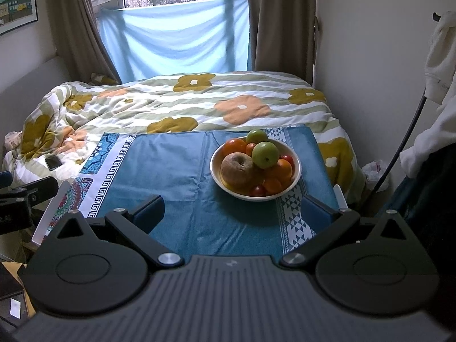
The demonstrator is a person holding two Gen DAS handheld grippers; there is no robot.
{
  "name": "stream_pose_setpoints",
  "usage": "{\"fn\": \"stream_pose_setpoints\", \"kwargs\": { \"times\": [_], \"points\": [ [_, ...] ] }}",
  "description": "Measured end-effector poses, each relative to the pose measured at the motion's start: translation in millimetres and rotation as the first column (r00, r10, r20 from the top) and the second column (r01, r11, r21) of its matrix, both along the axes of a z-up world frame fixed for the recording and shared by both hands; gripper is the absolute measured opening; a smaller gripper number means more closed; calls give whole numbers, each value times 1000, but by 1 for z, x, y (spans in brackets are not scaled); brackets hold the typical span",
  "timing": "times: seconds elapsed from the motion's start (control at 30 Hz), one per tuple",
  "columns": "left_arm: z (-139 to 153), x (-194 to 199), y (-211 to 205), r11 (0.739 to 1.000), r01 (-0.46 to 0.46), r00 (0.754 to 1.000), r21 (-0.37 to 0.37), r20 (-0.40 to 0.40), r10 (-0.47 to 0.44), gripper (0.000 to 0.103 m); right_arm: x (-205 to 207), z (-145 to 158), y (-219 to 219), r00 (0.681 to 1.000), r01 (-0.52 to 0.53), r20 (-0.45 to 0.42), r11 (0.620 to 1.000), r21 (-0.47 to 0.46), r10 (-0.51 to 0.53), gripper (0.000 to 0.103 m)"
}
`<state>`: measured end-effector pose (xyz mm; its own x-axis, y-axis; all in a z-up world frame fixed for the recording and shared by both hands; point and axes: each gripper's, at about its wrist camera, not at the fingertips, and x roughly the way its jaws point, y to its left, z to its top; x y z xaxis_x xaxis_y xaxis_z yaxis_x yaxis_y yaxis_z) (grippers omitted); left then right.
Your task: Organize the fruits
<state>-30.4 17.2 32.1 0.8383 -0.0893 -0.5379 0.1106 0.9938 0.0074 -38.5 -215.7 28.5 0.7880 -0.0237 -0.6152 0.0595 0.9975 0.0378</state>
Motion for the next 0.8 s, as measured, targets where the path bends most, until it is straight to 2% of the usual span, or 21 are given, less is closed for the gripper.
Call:
{"fn": "stream_pose_setpoints", "kwargs": {
  "times": [0.8],
  "points": [
    [-2, 8, 9, 1000, 25, 1000, 2, 6, -25, 103, 11, 1, 7, 1000, -2, -11, 1000, 2, 2, 103]
  ]
}}
